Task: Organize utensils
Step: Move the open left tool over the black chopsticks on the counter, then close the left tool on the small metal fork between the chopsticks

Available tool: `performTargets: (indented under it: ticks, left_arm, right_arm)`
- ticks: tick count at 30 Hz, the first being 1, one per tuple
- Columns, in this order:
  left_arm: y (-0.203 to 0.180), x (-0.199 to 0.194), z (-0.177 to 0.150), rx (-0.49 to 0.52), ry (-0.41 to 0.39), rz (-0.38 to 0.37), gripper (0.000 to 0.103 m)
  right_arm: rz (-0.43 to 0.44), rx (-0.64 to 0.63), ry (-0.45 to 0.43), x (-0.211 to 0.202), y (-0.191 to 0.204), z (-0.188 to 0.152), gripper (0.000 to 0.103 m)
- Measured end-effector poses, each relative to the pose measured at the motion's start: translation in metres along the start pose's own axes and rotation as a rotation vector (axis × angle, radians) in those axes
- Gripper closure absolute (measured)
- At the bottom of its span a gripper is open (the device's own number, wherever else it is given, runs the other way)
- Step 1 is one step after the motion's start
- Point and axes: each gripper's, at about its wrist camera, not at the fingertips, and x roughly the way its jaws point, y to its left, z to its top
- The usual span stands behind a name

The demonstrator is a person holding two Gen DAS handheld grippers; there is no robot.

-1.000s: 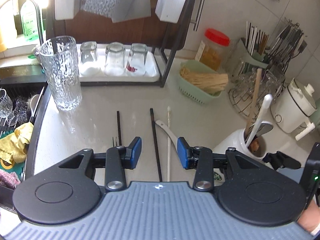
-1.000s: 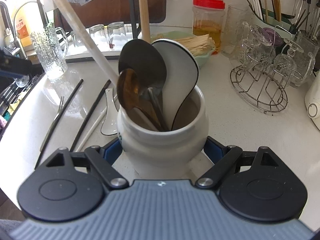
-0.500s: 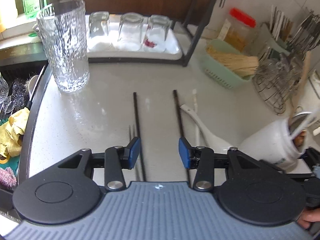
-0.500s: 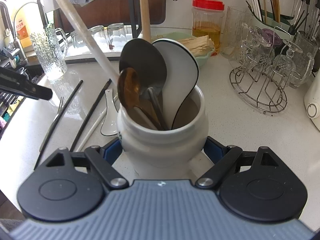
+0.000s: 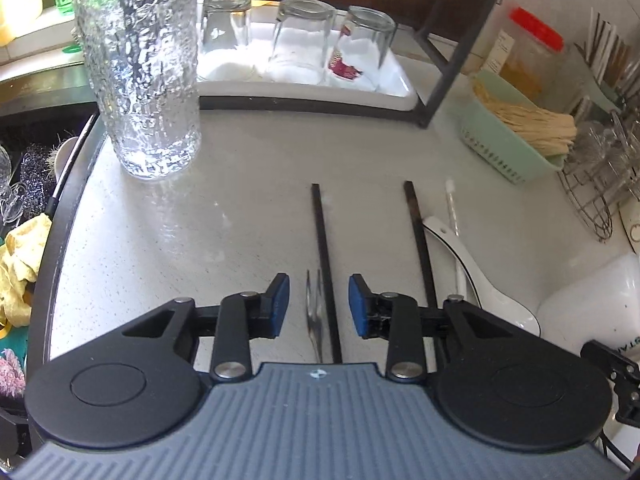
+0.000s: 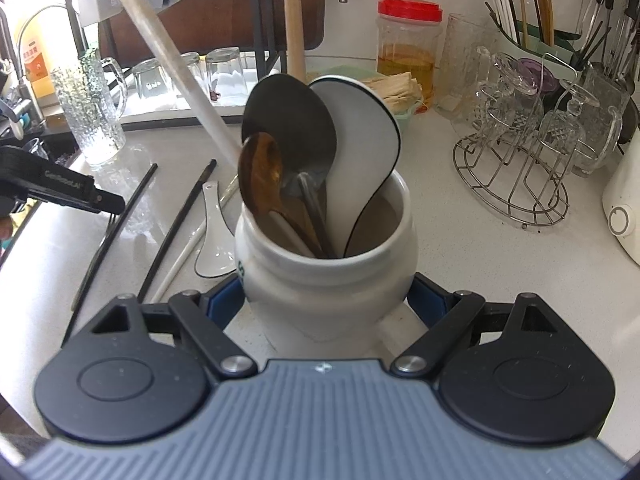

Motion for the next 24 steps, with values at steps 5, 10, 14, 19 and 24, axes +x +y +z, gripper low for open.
performTargets:
  ticks: [5, 10, 14, 19, 24]
  left_arm:
    - [0.005, 0.005, -0.002, -0.023, 0.01, -0.001, 0.077]
    - [0.004, 0.008, -0.005, -0.022, 0.004, -0.005, 0.079]
    - [0.003, 0.01, -0.005, -0.022, 0.002, -0.012, 0.092]
    - [0.0, 0.007, -0.007, -0.007, -0.003, -0.005, 0.094]
    - [-0.005, -0.002, -0.008, 0.012, -0.01, -0.006, 0.094]
  right_arm:
    - [-0.012, 0.002, 0.004, 0.001, 0.001, 0.001, 0.013]
    - [-0.016, 0.003, 0.01, 0.002, 0.002, 0.001, 0.013]
    - [-0.02, -0.001, 0.015, 0.002, 0.003, 0.002, 0.013]
    - [-0.021, -0.004, 0.017, 0.002, 0.002, 0.002, 0.013]
    - [-0.019, -0.006, 0.014, 0.002, 0.002, 0.001, 0.013]
